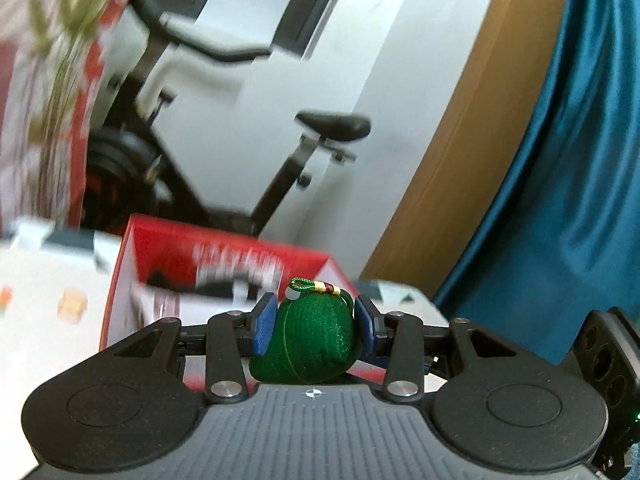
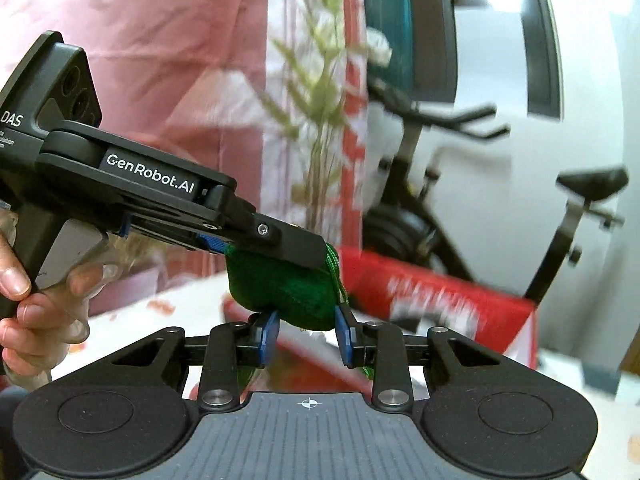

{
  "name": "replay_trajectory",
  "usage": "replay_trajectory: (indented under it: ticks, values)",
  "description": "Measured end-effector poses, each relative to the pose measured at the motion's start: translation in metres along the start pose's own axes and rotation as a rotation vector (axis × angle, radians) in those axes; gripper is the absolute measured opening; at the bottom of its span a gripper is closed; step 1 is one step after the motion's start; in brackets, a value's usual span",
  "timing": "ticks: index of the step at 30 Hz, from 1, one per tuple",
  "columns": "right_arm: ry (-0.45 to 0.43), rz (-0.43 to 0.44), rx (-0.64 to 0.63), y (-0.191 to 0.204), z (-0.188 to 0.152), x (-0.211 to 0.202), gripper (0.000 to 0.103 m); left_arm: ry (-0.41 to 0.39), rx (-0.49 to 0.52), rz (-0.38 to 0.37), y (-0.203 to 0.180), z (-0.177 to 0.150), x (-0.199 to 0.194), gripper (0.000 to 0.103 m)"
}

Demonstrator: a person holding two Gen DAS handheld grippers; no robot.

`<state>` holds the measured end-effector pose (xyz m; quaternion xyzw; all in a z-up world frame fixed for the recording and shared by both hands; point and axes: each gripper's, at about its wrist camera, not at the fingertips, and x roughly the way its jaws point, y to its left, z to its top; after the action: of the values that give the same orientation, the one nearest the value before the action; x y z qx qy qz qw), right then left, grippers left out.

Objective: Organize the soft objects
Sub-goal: 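Lift the green pouch with the left tool over the red box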

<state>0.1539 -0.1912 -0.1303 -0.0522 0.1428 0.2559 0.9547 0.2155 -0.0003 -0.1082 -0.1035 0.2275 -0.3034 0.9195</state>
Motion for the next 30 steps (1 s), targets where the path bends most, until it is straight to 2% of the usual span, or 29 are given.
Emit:
replay_trajectory:
  ticks: [6,10,13,19,30]
  values:
    - [-0.105,-0.084,-0.115,-0.021,0.048,0.008,0.028,-0.117,0.095,-0.007,-0.014,0.049,0.017,0.044]
    - [-0.133,-0.135,-0.182,-0.033,0.065,0.026,0.028,-0.142,0.12,0.009,-0.015,0.063,0.039,0.044]
    - [-0.106,-0.155,-0.197,-0.042,0.064,0.042,0.028,-0.118,0.125,0.021,-0.01,0.061,0.057,0.044]
    - [-0.017,-0.159,-0.177,-0.05,0.039,0.072,0.028,-0.033,0.122,0.039,0.008,0.044,0.084,0.044]
    - [0.159,-0.202,-0.013,-0.068,0.003,0.109,0.028,0.099,0.077,0.072,0.034,0.026,0.127,0.045]
